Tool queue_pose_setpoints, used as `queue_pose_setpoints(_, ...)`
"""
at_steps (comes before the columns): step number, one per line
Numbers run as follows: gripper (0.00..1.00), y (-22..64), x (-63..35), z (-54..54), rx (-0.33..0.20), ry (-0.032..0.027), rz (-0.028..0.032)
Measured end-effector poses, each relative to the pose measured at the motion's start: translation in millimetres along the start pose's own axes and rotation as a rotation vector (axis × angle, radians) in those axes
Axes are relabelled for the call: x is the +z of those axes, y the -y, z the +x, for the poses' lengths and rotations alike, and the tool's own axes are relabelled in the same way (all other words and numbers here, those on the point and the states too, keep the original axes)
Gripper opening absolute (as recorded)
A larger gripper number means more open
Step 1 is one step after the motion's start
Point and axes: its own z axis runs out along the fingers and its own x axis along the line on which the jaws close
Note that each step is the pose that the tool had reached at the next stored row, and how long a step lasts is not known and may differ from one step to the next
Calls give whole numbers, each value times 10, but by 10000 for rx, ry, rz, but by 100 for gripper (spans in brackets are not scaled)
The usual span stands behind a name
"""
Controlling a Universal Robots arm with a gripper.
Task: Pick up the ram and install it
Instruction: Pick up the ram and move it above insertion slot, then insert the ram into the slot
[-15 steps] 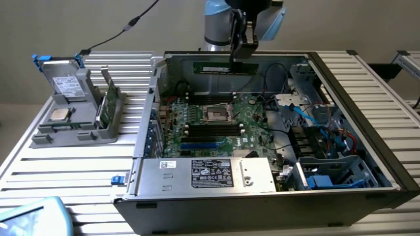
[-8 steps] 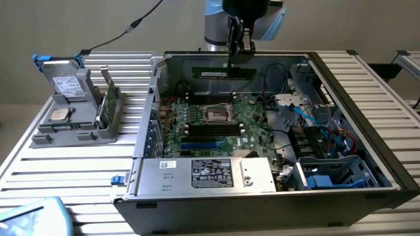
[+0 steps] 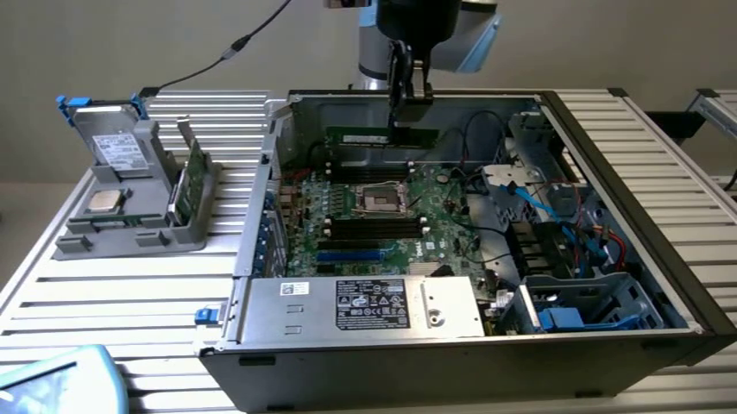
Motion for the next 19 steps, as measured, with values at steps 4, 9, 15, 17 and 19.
queue_pose_setpoints(4,14,-10,44,-14,8,-162,-3)
queue_pose_setpoints(9,14,-9,53,-19,8,-170,-4)
queue_pose_setpoints(15,14,-9,53,-19,7,-170,-4)
queue_pose_setpoints(17,14,-9,53,-19,7,-170,-4)
queue_pose_setpoints(19,14,-9,53,-19,8,-170,-4)
